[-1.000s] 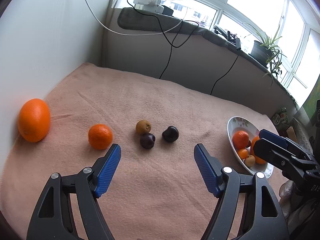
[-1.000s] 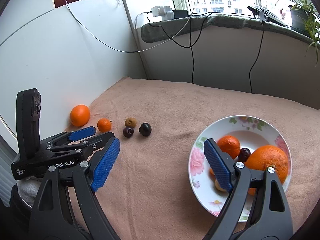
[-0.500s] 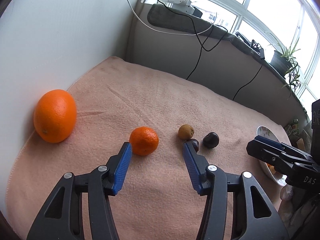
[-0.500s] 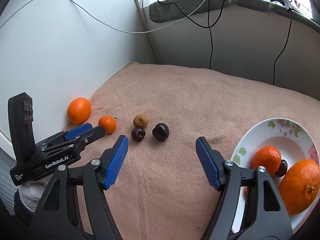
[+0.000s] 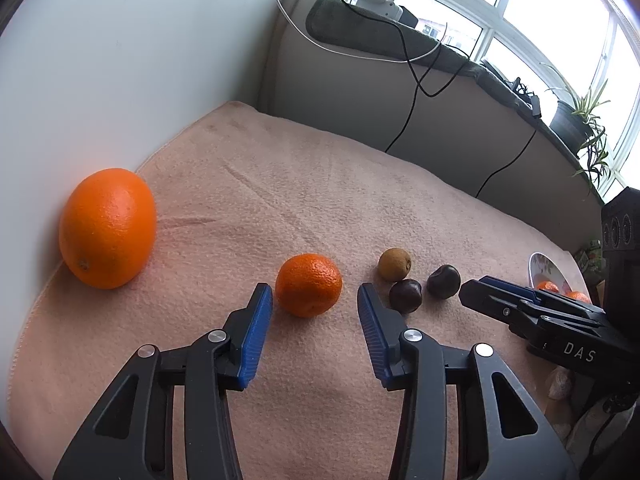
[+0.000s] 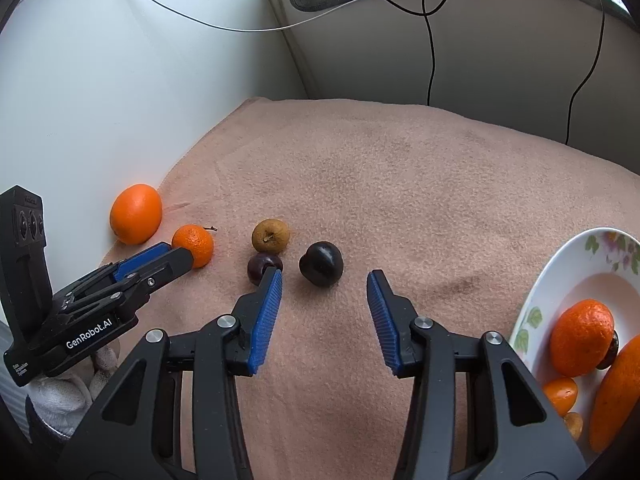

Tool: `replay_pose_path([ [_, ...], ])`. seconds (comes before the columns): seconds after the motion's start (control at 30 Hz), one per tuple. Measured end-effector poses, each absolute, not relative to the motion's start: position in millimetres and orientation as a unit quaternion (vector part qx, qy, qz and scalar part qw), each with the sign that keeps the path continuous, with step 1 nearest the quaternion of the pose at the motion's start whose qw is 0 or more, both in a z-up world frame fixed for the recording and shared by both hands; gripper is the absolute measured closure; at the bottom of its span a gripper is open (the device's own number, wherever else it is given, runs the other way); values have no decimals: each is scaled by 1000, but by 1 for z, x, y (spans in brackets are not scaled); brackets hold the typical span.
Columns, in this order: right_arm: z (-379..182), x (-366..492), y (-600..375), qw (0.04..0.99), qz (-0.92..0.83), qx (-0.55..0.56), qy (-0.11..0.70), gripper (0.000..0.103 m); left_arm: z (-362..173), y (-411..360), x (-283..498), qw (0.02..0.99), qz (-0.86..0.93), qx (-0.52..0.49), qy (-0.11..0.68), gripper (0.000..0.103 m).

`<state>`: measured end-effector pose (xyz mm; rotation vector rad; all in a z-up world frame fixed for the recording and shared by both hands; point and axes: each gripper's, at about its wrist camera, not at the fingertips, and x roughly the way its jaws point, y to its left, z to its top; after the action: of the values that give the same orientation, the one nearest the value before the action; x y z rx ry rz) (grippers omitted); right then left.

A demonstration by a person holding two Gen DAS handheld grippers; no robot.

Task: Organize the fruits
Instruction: 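Grasp a medium orange with the left gripper while the right gripper grasps a dark plum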

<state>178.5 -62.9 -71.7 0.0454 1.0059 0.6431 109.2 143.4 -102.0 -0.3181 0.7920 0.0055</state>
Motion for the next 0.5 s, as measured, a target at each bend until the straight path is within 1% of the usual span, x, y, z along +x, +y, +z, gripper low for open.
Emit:
replay_pose_path([
  [0.07,-74,181,-59,827,303,18,474,58,-104,144,112,909,1,-157,386,60],
  [0.13,-77,184,-56,826,301,15,476,62,-105,144,113,908,0,-160,387,60],
  [0.33,-84,192,-48,824,300,14,481,64,-109,145,118,906,-1,-160,393,62],
  [0.43,-88,194,-43,822,302,7,483,69,-111,145,121,904,-1,-161,396,63],
  [0.5,-89,194,-40,821,303,4,484,70,-112,146,122,903,0,-162,398,63],
])
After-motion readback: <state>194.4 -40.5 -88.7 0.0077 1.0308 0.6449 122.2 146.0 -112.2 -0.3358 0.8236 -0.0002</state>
